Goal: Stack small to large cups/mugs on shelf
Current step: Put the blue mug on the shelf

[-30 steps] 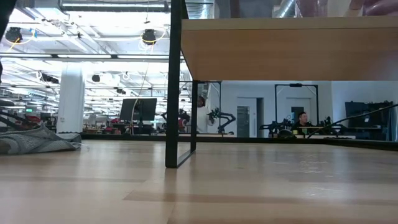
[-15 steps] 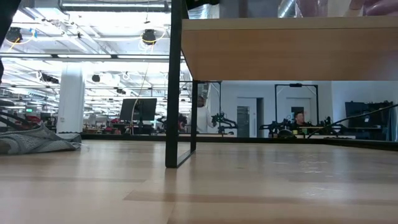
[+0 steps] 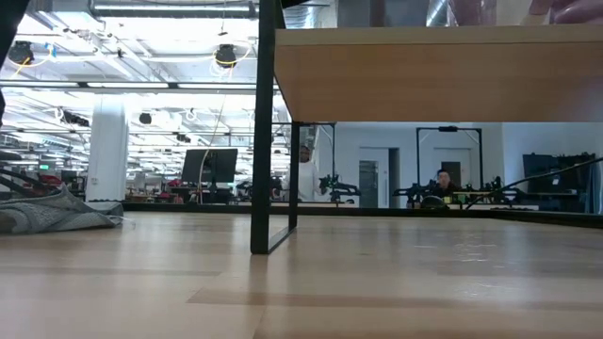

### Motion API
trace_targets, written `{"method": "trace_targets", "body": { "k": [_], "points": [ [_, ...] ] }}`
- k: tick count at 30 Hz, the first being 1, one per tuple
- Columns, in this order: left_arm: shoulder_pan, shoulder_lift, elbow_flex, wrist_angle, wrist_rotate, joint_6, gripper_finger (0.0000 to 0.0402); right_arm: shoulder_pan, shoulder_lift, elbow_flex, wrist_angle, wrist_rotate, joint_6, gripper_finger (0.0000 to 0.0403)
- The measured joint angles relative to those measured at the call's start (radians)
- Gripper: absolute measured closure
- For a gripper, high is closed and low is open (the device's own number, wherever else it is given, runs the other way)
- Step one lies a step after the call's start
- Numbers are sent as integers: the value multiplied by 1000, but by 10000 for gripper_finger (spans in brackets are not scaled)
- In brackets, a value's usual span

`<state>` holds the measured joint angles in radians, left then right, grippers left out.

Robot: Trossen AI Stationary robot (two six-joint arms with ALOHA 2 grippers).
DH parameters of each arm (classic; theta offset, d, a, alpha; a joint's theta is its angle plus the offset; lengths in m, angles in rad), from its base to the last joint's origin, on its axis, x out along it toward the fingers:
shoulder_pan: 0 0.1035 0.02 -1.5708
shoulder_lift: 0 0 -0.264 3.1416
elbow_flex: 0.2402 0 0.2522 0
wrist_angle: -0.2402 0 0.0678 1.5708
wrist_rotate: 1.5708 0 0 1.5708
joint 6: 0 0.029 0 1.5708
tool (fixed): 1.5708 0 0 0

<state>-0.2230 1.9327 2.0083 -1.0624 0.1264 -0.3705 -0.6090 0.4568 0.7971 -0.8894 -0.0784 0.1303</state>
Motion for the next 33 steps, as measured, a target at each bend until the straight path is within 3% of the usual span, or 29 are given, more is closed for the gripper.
{"method": "trace_targets", "body": {
  "k": [16,24,33],
  "points": [
    [-52,5,1,140,59,-7,244,0,0,0,0,-6,1,231],
    [-39,65,3,204,185,-10,244,1,0,0,-1,-30,0,232],
    [-21,71,6,224,183,-8,244,31,0,0,-20,-30,-7,230]
  ]
}}
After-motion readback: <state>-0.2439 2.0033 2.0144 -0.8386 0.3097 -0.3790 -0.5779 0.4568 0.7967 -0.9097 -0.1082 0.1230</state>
